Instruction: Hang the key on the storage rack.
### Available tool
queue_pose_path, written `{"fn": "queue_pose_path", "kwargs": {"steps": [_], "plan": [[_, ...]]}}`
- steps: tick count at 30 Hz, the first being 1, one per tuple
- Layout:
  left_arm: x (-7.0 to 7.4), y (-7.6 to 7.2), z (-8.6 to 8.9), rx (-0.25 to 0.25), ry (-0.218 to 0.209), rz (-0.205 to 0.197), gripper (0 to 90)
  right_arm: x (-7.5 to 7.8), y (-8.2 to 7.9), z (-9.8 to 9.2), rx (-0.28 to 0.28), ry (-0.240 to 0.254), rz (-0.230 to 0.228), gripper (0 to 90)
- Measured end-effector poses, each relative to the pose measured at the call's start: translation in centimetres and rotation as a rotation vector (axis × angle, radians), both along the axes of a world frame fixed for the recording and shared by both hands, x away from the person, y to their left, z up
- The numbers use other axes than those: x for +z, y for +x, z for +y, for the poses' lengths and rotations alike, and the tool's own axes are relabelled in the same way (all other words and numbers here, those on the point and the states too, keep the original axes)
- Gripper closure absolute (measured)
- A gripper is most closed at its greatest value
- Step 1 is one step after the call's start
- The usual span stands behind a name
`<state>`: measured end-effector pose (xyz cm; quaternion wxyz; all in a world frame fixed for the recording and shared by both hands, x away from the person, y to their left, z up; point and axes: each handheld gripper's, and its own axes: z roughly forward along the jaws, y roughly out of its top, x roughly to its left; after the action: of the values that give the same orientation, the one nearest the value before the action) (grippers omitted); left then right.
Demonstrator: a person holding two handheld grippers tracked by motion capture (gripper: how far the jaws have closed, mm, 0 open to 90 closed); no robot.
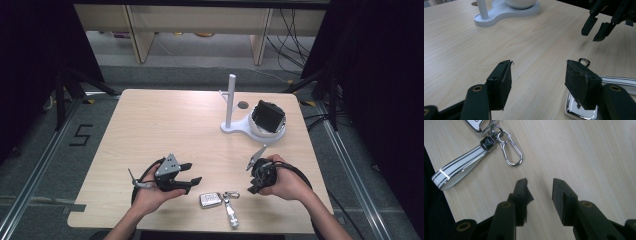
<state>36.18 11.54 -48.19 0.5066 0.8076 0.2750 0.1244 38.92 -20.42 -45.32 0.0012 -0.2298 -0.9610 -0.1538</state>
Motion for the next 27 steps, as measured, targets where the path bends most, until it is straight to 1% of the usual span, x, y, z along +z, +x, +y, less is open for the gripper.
{"fn": "queue_pose_path", "kwargs": {"steps": [2, 3, 4, 6, 7, 8, 9, 10, 11, 12, 13, 14, 15, 16, 17, 18, 19, 21, 22, 23, 25, 26, 27], "plan": [[0.0, 0.0, 0.0, 0.004, 0.004, 0.000, 37.2, -0.1, 0.0, 0.3, 0.007, -0.003, 0.001, 65.8], [-0.1, 0.1, 0.0, 0.005, -0.003, 0.000, 37.2, -0.1, 0.0, 0.4, 0.010, 0.000, 0.003, 65.8], [0.0, 0.1, 0.0, 0.004, 0.004, 0.002, 37.1, -0.2, 0.0, 0.7, 0.023, -0.009, 0.005, 65.6], [0.0, 0.1, -0.1, 0.004, 0.003, 0.002, 37.0, -0.3, -0.1, 0.8, 0.022, -0.011, 0.014, 65.6], [0.0, 0.1, -0.1, -0.004, -0.001, 0.003, 37.0, -0.3, 0.0, 0.9, 0.035, -0.021, -0.005, 65.6], [0.0, 0.0, -0.1, 0.001, 0.006, 0.002, 37.0, -0.3, -0.1, 1.1, 0.030, -0.027, 0.008, 65.5], [0.0, 0.0, -0.1, 0.001, 0.007, 0.001, 36.9, -0.3, -0.2, 1.3, 0.039, -0.013, 0.008, 65.4], [0.0, 0.0, -0.1, 0.001, 0.007, 0.000, 36.9, -0.3, -0.1, 1.4, 0.049, -0.027, -0.002, 65.2], [0.0, 0.0, -0.1, 0.000, 0.007, -0.001, 36.9, -0.3, -0.2, 1.5, 0.049, -0.041, 0.004, 65.0], [0.0, 0.0, -0.1, 0.000, 0.006, -0.002, 36.9, -0.4, -0.1, 1.6, 0.073, -0.037, -0.004, 64.8], [0.0, -0.1, -0.1, 0.000, 0.005, -0.001, 36.9, -0.4, -0.2, 1.8, 0.078, -0.043, 0.007, 64.6], [0.0, -0.1, -0.1, 0.000, 0.006, 0.000, 36.8, -0.5, -0.2, 2.1, 0.096, -0.064, 0.001, 64.4], [0.0, -0.1, -0.1, 0.001, 0.006, 0.000, 36.8, -0.5, -0.2, 2.1, 0.096, -0.064, 0.001, 64.4], [0.0, -0.1, 0.0, 0.000, 0.004, 0.001, 36.8, -0.5, -0.2, 2.2, 0.081, -0.081, 0.008, 64.5], [0.0, -0.1, 0.0, 0.003, 0.008, 0.000, 36.7, -0.5, -0.1, 2.4, 0.103, -0.086, 0.002, 64.4], [0.0, 0.0, 0.0, 0.000, 0.004, 0.001, 36.7, -0.4, -0.2, 2.5, 0.094, -0.101, 0.006, 64.4], [-0.1, 0.0, 0.0, 0.002, 0.006, 0.002, 36.6, -0.5, 0.0, 2.7, 0.126, -0.094, 0.009, 64.1], [-0.1, 0.0, 0.1, 0.003, 0.005, 0.002, 36.6, -0.4, -0.1, 2.8, 0.124, -0.101, 0.009, 64.1], [-0.1, 0.0, 0.1, 0.003, 0.006, 0.002, 36.6, -0.4, -0.1, 2.9, 0.116, -0.116, 0.017, 63.7], [0.0, 0.0, 0.1, 0.003, 0.005, 0.000, 36.6, -0.5, -0.1, 3.1, 0.138, -0.131, 0.018, 62.5], [0.0, 0.0, 0.1, 0.002, 0.005, 0.000, 36.5, -0.5, -0.1, 3.1, 0.141, -0.136, 0.024, 62.2], [0.0, 0.0, 0.0, 0.002, 0.005, 0.000, 36.5, -0.5, -0.1, 3.2, 0.159, -0.138, 0.022, 61.7], [0.0, 0.0, 0.0, 0.002, 0.005, 0.001, 36.5, -0.5, -0.1, 3.3, 0.154, -0.143, 0.025, 61.5]]}}
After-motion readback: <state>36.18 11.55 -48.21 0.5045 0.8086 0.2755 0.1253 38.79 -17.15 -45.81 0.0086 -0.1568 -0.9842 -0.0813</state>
